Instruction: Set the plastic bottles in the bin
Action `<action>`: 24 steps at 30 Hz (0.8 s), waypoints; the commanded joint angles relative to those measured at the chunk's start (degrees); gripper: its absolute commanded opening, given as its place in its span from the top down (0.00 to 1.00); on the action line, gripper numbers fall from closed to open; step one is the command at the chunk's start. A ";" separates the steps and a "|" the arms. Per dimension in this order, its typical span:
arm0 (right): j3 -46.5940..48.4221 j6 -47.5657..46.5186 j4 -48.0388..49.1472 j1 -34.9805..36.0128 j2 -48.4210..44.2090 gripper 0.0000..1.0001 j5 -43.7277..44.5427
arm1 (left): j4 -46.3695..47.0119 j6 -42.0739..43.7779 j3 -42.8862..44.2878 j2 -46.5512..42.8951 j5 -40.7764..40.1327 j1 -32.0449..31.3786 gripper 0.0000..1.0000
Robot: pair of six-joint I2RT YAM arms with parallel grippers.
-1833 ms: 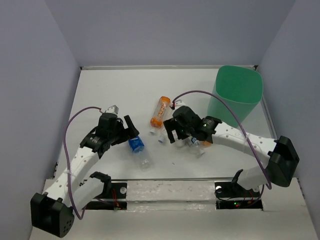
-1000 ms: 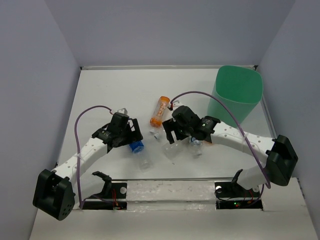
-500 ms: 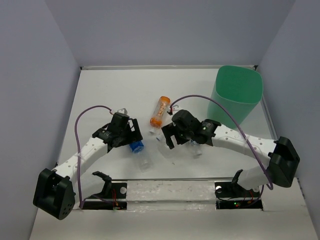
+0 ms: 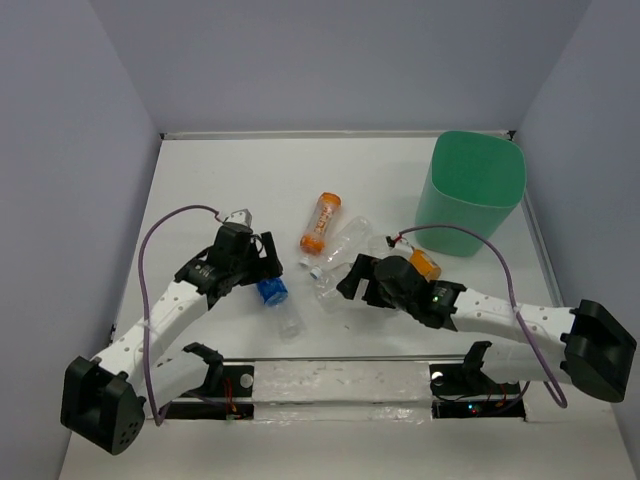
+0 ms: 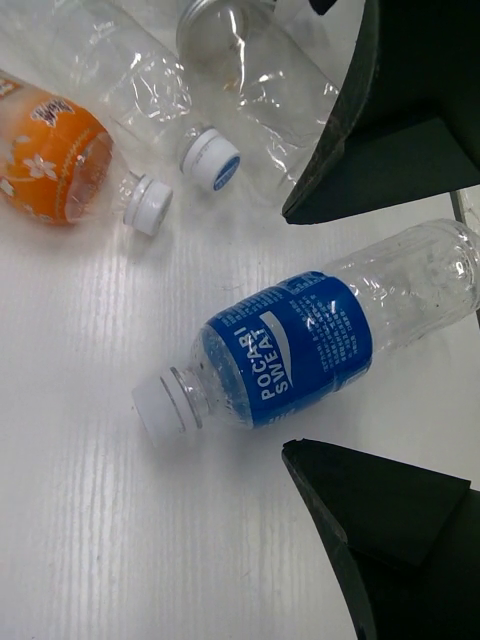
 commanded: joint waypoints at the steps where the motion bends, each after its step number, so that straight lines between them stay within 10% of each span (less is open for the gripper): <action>1: -0.18 11.00 9.46 0.29 2.35 0.00 6.29 | 0.35 2.70 3.59 -4.97 -1.10 -0.24 0.01; 24: 2.19 21.91 14.56 0.29 20.99 0.00 9.45 | 8.70 3.84 0.78 -9.11 4.79 -0.15 0.01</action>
